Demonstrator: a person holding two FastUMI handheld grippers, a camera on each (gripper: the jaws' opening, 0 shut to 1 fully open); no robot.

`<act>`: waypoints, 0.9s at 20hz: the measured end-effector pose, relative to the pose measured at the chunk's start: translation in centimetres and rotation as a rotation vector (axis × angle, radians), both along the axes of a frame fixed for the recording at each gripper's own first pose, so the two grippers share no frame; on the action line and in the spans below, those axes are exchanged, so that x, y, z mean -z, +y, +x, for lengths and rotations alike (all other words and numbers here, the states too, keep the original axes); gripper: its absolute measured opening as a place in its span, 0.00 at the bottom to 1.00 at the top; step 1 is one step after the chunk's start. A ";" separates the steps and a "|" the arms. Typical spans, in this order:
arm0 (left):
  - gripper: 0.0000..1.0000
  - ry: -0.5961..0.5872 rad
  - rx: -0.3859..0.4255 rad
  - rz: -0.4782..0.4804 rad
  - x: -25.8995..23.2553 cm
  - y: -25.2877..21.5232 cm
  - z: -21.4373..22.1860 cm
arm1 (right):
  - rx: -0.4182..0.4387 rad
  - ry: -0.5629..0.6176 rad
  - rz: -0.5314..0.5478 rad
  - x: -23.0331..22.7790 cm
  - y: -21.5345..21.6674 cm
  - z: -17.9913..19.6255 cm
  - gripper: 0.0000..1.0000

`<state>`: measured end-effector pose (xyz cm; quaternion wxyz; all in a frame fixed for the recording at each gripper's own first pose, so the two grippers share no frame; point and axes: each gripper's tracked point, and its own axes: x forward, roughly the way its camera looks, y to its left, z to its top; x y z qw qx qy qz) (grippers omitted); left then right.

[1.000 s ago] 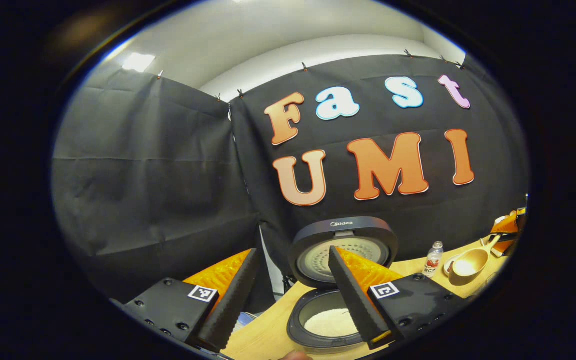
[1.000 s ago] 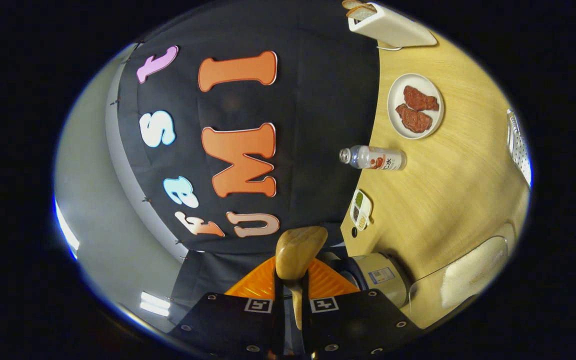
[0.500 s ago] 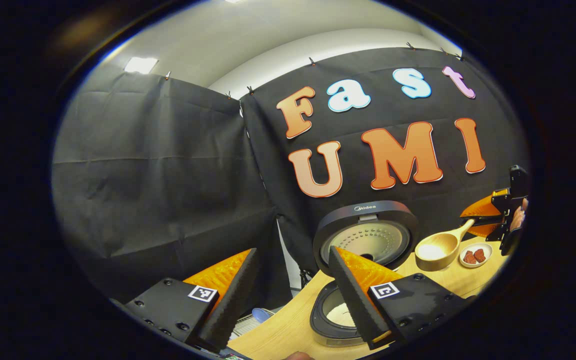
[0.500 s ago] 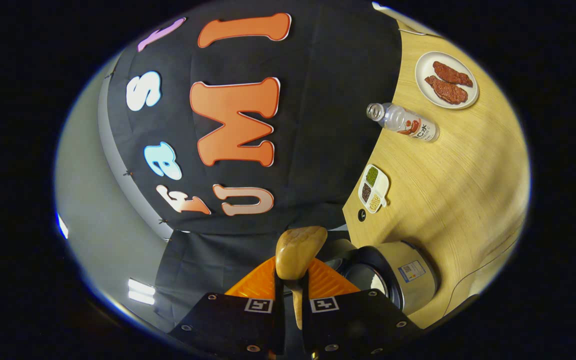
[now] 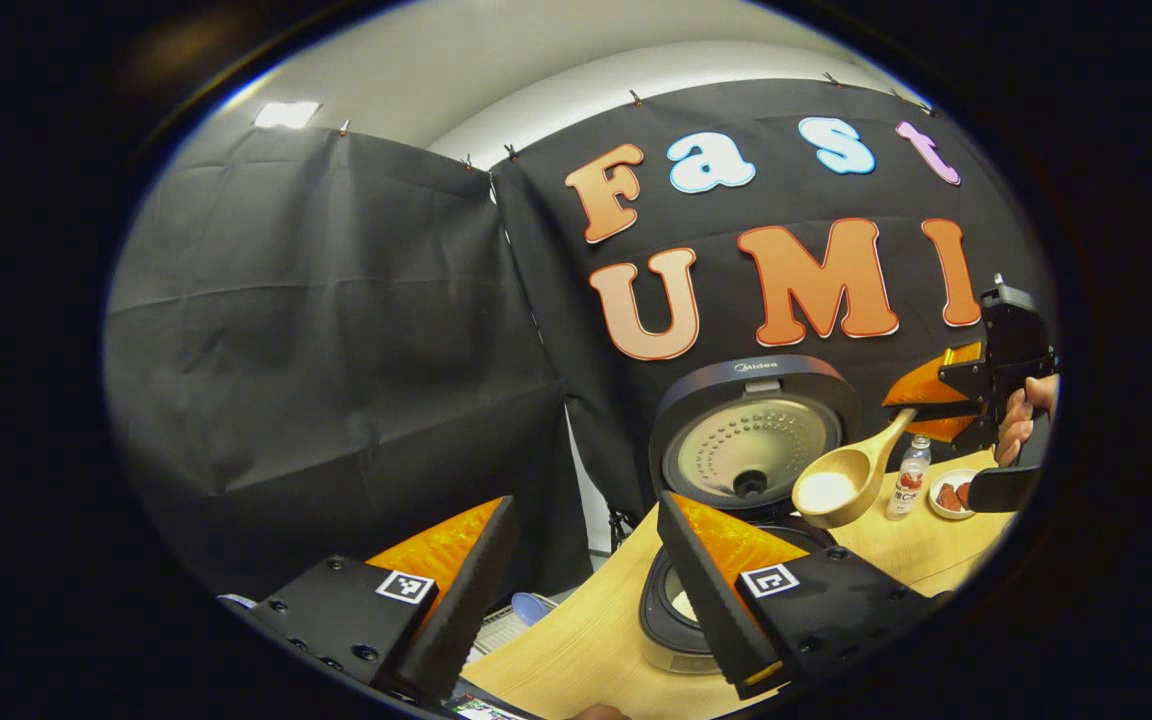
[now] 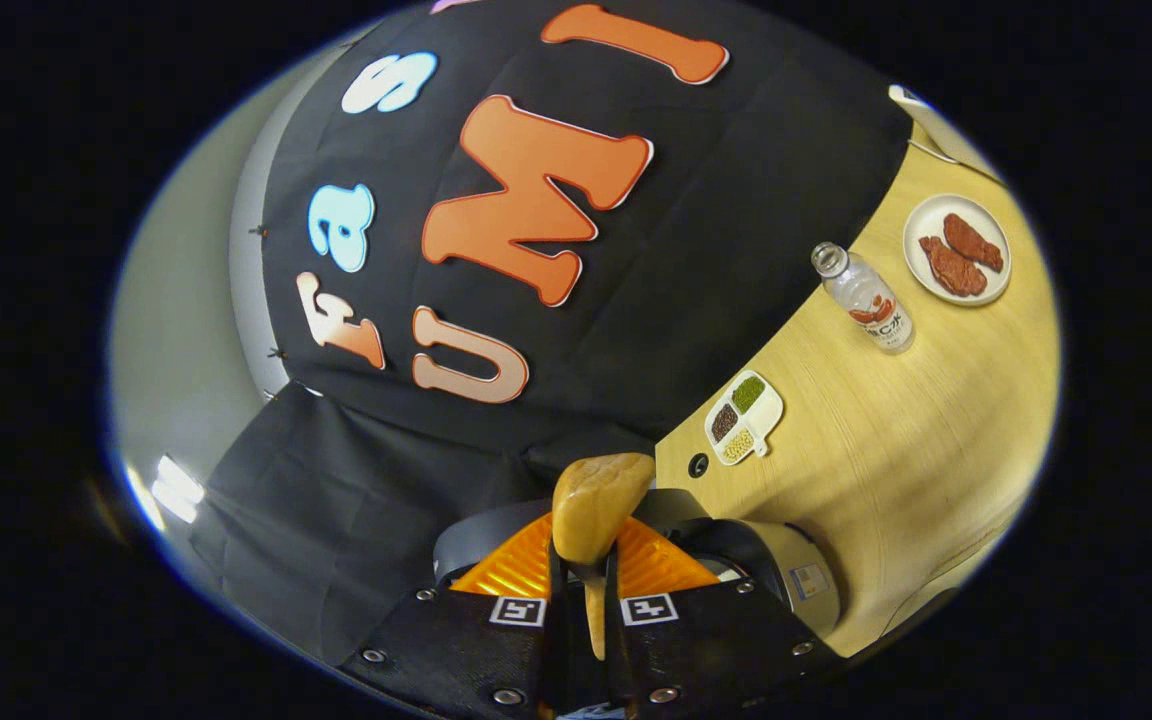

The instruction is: Close the left gripper, press the button to open the rice cooker; take a wooden spoon from the chopstick holder with the right hand, scoop a spoonful of rice and pour it into the rice cooker, then put the wooden spoon back into the chopstick holder.

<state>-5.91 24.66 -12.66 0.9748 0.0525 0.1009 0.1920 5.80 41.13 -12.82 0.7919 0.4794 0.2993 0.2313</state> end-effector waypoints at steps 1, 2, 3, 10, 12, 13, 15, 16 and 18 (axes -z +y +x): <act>0.95 0.006 0.001 0.000 0.3 0.0 -0.1 | -0.004 -0.026 -0.033 -0.1 0.4 -0.1 0.13; 0.95 0.013 0.004 -0.002 0.5 0.0 -0.1 | -0.009 -0.055 -0.067 -0.3 0.8 -0.3 0.13; 0.95 0.018 0.006 -0.006 0.8 0.0 -0.2 | -0.013 -0.088 -0.097 -0.6 1.2 -0.6 0.13; 0.96 0.049 0.006 -0.031 2.1 0.5 -0.6 | -0.049 -0.412 -0.357 -2.7 3.9 -2.4 0.13; 0.96 0.055 0.005 -0.039 2.5 0.7 -0.6 | -0.070 -0.450 -0.386 -2.6 4.8 -2.8 0.13; 0.95 0.056 0.003 -0.041 2.6 0.9 -0.9 | -0.075 -0.457 -0.391 -2.6 5.1 -2.9 0.13; 0.95 0.061 -0.003 -0.043 2.8 1.2 -1.1 | -0.075 -0.487 -0.414 -2.8 5.4 -2.9 0.13; 0.96 0.063 -0.005 -0.044 3.0 1.3 -1.3 | -0.076 -0.510 -0.432 -3.0 5.6 -2.9 0.13; 0.96 0.068 -0.012 -0.048 3.3 1.7 -1.7 | -0.084 -0.548 -0.460 -3.2 5.7 -3.0 0.13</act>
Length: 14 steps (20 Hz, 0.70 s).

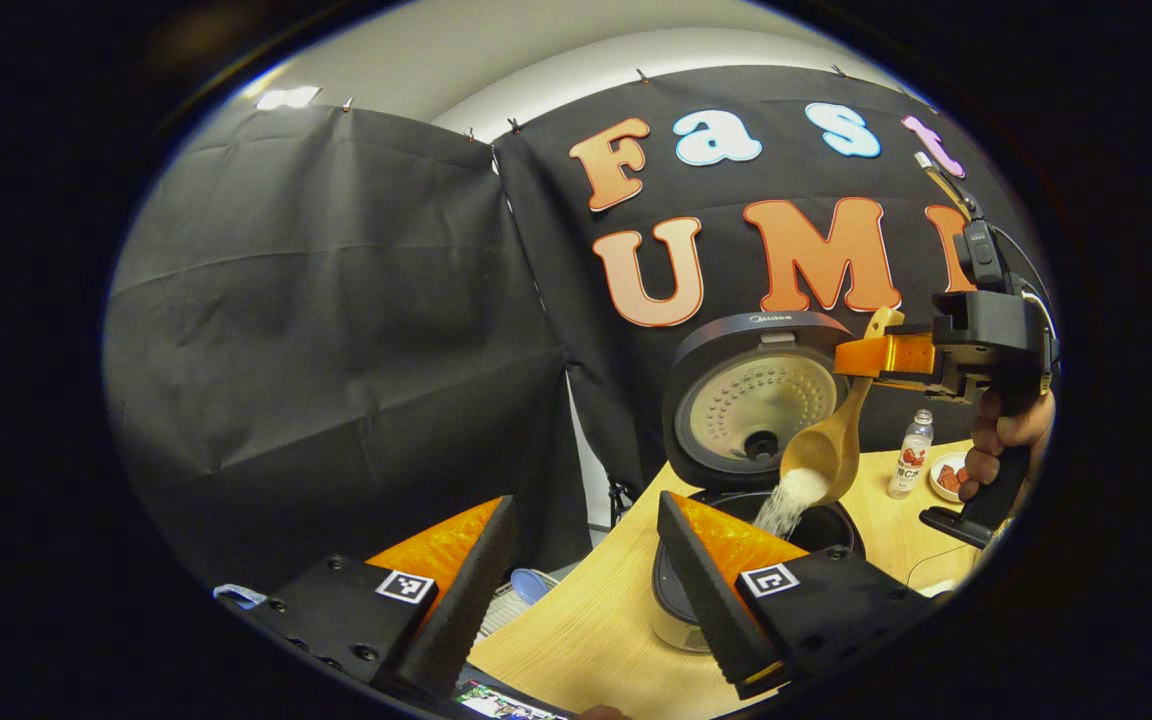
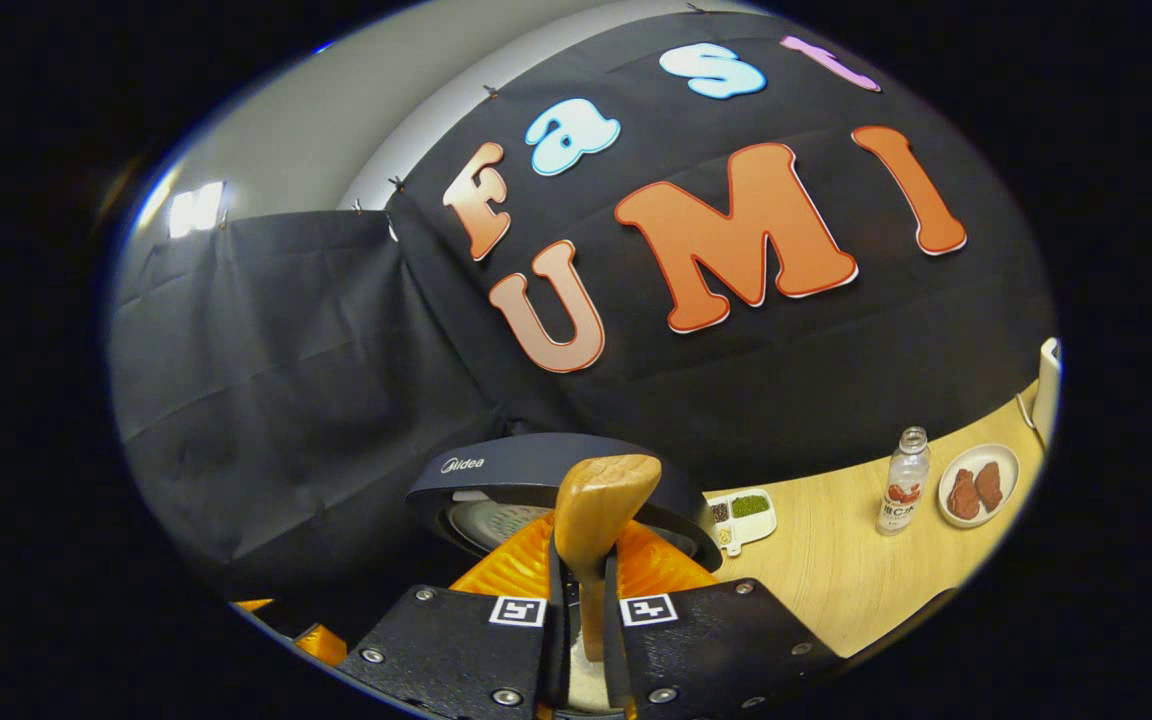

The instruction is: Close the left gripper, press the button to open the rice cooker; take a wooden spoon from the chopstick holder with the right hand, scoop a spoonful of rice and pour it into the rice cooker, then put the wooden spoon back into the chopstick holder.

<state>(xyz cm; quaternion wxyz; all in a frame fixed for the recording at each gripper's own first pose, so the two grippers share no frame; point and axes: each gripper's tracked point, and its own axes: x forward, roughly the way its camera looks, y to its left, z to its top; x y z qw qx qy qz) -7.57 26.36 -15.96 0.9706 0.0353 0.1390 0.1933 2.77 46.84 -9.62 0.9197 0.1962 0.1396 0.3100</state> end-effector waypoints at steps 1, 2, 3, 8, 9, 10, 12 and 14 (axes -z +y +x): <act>0.96 0.003 -0.004 -0.002 0.1 0.2 -0.1 | -0.008 -0.020 -0.014 -0.1 0.1 -0.1 0.13; 0.96 0.006 -0.005 -0.004 0.2 0.3 -0.1 | -0.015 -0.036 -0.025 -0.3 0.2 -0.4 0.13; 0.95 0.007 -0.007 -0.004 0.3 0.4 -0.1 | -0.023 -0.058 -0.038 -0.3 0.3 -0.5 0.13; 0.96 0.009 0.002 -0.003 0.5 0.2 0.2 | -0.063 -0.129 -0.110 0.0 0.6 -1.0 0.13; 0.96 0.009 0.005 -0.004 0.6 0.1 0.1 | -0.070 -0.139 -0.125 0.1 0.7 -1.1 0.13; 0.96 0.009 0.006 -0.004 0.5 0.1 0.1 | -0.080 -0.151 -0.134 0.1 0.8 -1.3 0.12; 0.95 0.011 0.009 -0.003 0.6 0.0 0.1 | -0.095 -0.178 -0.160 0.3 1.1 -1.4 0.11; 0.95 0.017 0.008 -0.002 0.9 -0.1 0.1 | -0.113 -0.229 -0.191 -0.1 1.4 -1.9 0.11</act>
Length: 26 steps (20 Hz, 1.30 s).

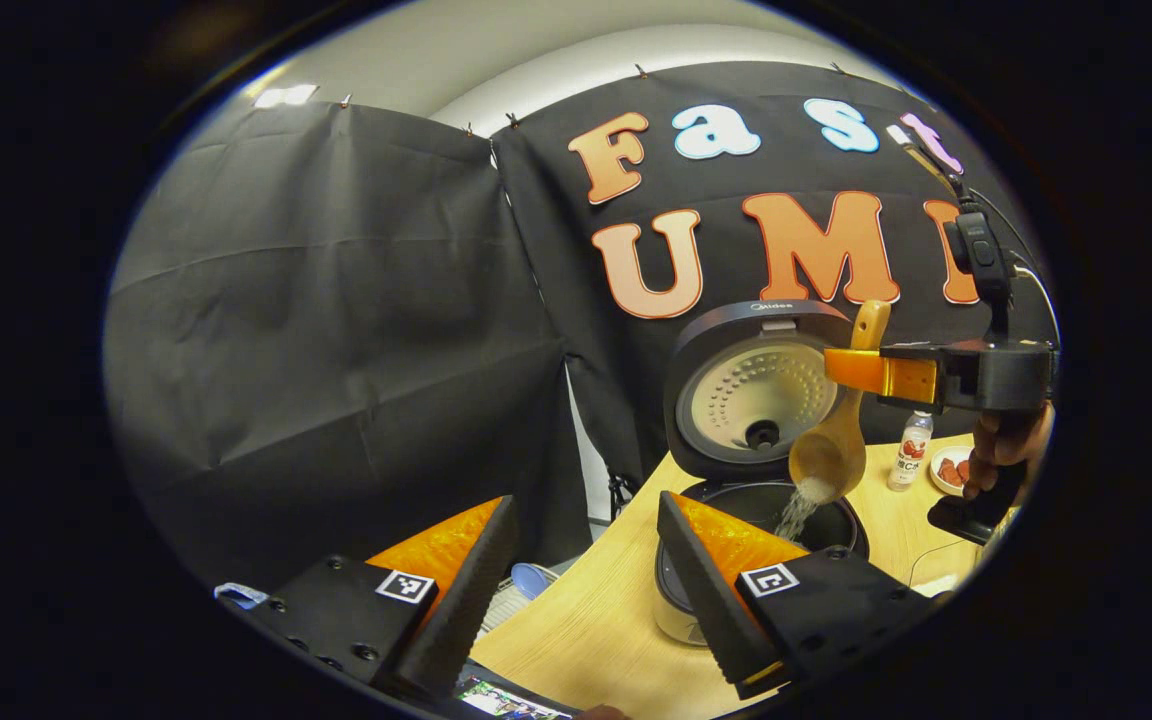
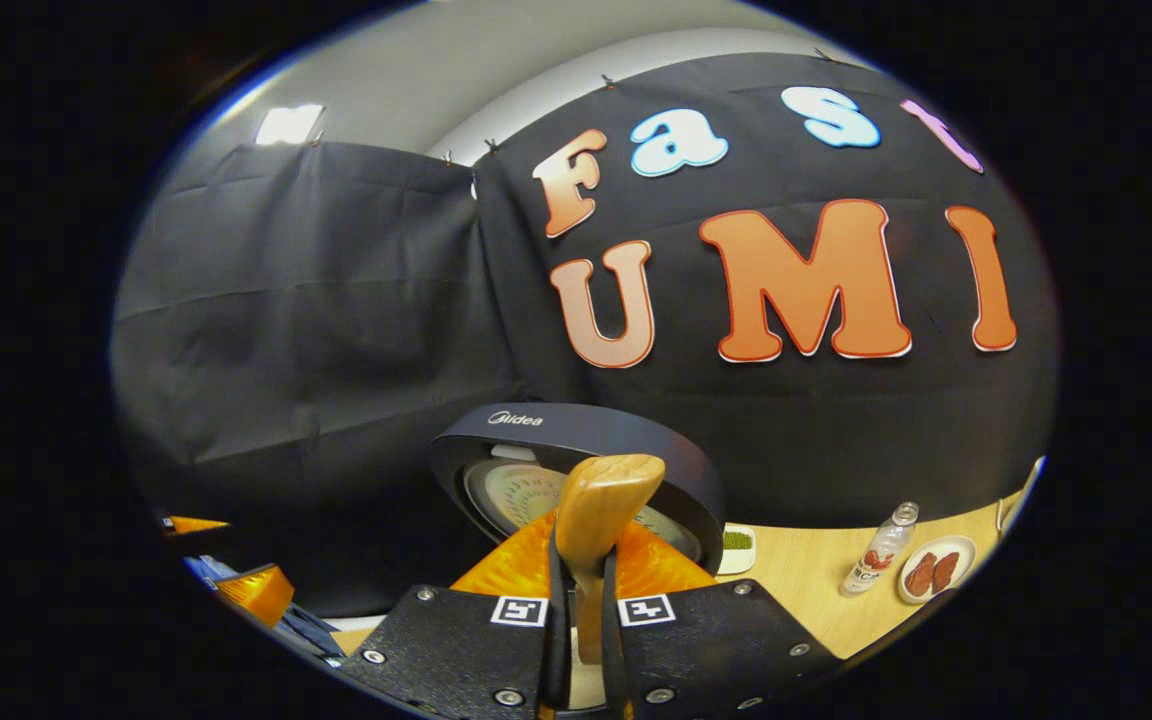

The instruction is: Close the left gripper, press the button to open the rice cooker; take a wooden spoon from the chopstick holder with the right hand, scoop a spoonful of rice and pour it into the rice cooker, then put the wooden spoon back into the chopstick holder.

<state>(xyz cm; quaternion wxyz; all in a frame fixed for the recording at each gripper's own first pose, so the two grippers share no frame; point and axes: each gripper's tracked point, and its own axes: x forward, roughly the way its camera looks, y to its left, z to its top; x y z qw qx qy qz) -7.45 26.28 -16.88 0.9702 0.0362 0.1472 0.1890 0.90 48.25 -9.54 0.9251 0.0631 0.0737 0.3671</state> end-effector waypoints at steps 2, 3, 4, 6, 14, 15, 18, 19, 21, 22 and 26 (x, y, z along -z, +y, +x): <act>0.95 0.001 -0.001 -0.001 0.0 -0.1 0.1 | -0.030 -0.060 -0.031 -0.3 0.3 -0.6 0.12; 0.95 0.000 -0.004 0.001 0.0 -0.1 0.1 | -0.048 -0.093 -0.046 -0.5 0.4 -0.9 0.12; 0.95 0.000 -0.004 0.001 0.0 -0.1 0.1 | -0.067 -0.119 -0.058 -0.5 0.7 -1.3 0.12; 0.95 0.000 -0.007 0.004 0.0 -0.1 0.1 | -0.102 -0.156 -0.062 -0.8 0.9 -2.0 0.12; 0.95 -0.006 0.006 0.014 -0.7 -1.7 0.5 | -0.067 -0.055 0.086 -3.0 -3.7 -0.7 0.12; 0.95 -0.007 0.013 0.014 -0.8 -2.0 0.8 | -0.050 -0.012 0.117 -3.1 -5.1 -0.3 0.12; 0.96 -0.014 0.038 0.018 -1.4 -3.6 1.5 | 0.018 0.082 0.196 -3.4 -10.0 0.9 0.12; 0.96 -0.017 0.051 0.020 -1.7 -4.3 1.7 | 0.043 0.097 0.204 -3.3 -11.8 1.3 0.12; 0.96 -0.017 0.074 0.022 -1.9 -5.9 2.3 | 0.104 0.125 0.205 -2.4 -15.6 1.9 0.12; 0.96 -0.017 0.087 0.023 -2.0 -6.6 2.5 | 0.141 0.140 0.203 -1.9 -17.9 2.1 0.12; 0.96 -0.019 0.138 0.020 -2.7 -10.0 3.5 | 0.273 0.189 0.171 1.5 -26.0 2.4 0.12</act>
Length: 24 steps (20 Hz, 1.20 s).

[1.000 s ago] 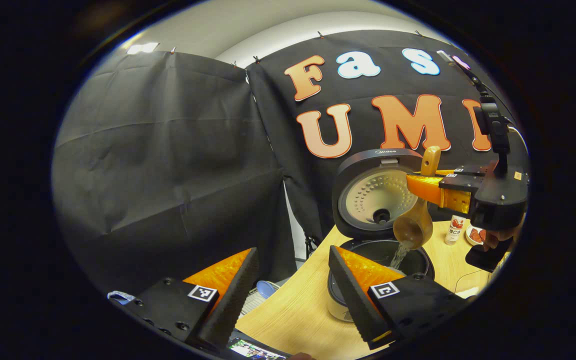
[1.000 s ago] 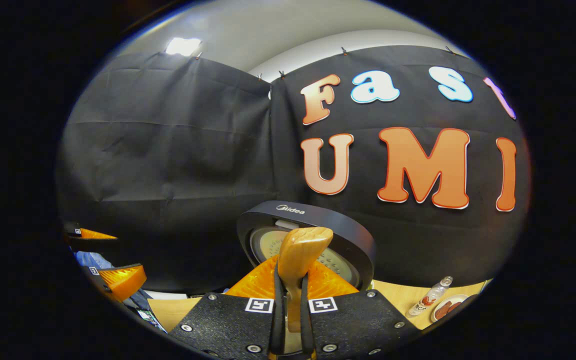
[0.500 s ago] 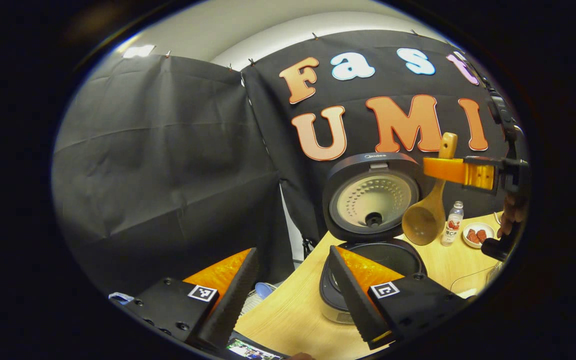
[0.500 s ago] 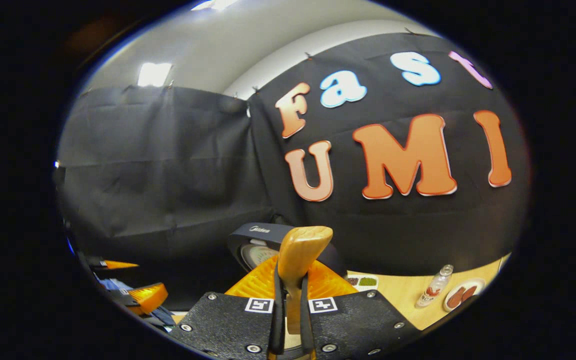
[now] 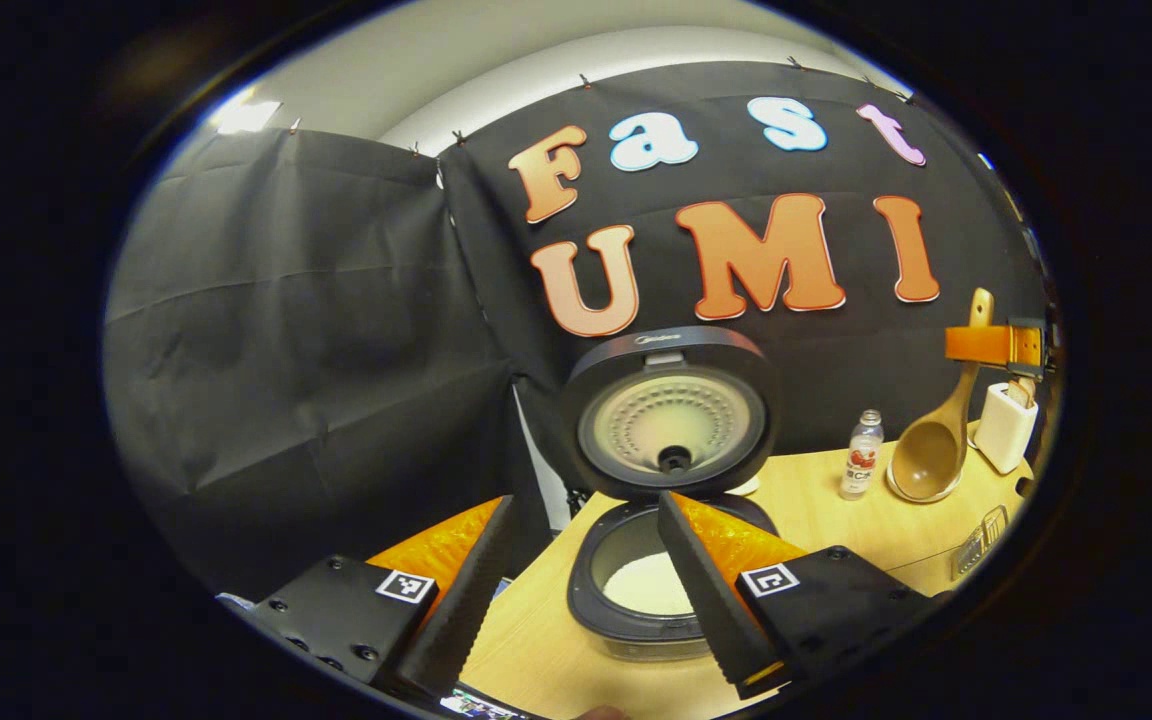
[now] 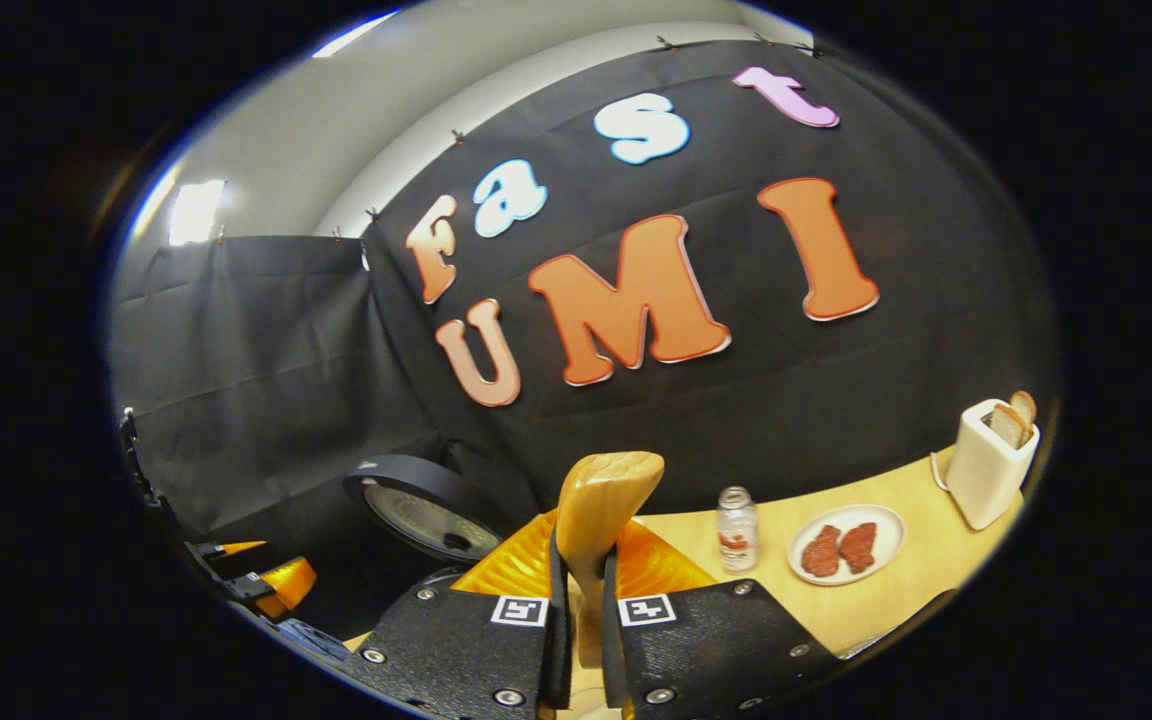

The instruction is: Close the left gripper, press the button to open the rice cooker; take a wooden spoon from the chopstick holder with the right hand, scoop a spoonful of rice and pour it into the rice cooker, then put the wooden spoon back into the chopstick holder.

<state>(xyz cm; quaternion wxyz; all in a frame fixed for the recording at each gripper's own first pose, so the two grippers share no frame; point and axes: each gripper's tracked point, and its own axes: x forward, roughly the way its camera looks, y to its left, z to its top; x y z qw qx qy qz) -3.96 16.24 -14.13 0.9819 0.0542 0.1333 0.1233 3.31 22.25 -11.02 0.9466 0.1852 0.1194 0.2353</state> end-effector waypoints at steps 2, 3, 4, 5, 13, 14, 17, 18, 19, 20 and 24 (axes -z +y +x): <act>1.00 0.003 0.014 -0.002 -0.3 -1.3 0.4 | 0.060 0.037 -0.015 1.6 -3.6 -0.2 0.12; 1.00 0.010 0.014 -0.006 -0.1 -1.8 0.6 | 0.090 0.058 -0.028 2.7 -5.5 -0.4 0.12; 0.96 0.018 0.015 -0.011 0.1 -2.4 0.7 | 0.126 0.077 -0.039 3.6 -7.5 -0.6 0.11; 0.96 0.025 0.014 -0.016 0.2 -2.9 0.9 | 0.157 0.097 -0.043 4.5 -9.3 -0.8 0.12; 1.00 0.062 -0.011 -0.043 0.1 -5.5 1.6 | 0.356 0.198 -0.047 9.0 -20.4 -2.3 0.12; 1.00 0.064 -0.021 -0.050 0.0 -5.5 1.6 | 0.368 0.211 -0.045 9.7 -21.0 -2.4 0.12; 0.96 0.063 -0.042 -0.053 -0.4 -5.4 1.7 | 0.386 0.252 -0.060 12.3 -22.1 -3.1 0.12; 0.96 0.063 -0.049 -0.051 -0.6 -5.4 1.8 | 0.387 0.267 -0.061 13.1 -22.3 -3.3 0.12; 0.96 0.061 -0.053 -0.048 -0.7 -5.3 1.8 | 0.384 0.284 -0.056 14.0 -22.3 -3.5 0.12; 0.96 0.059 -0.058 -0.044 -0.9 -5.3 1.8 | 0.384 0.300 -0.051 14.8 -22.2 -3.6 0.12; 0.96 0.049 -0.072 -0.021 -2.0 -4.7 1.8 | 0.396 0.342 -0.033 17.6 -22.3 -3.6 0.12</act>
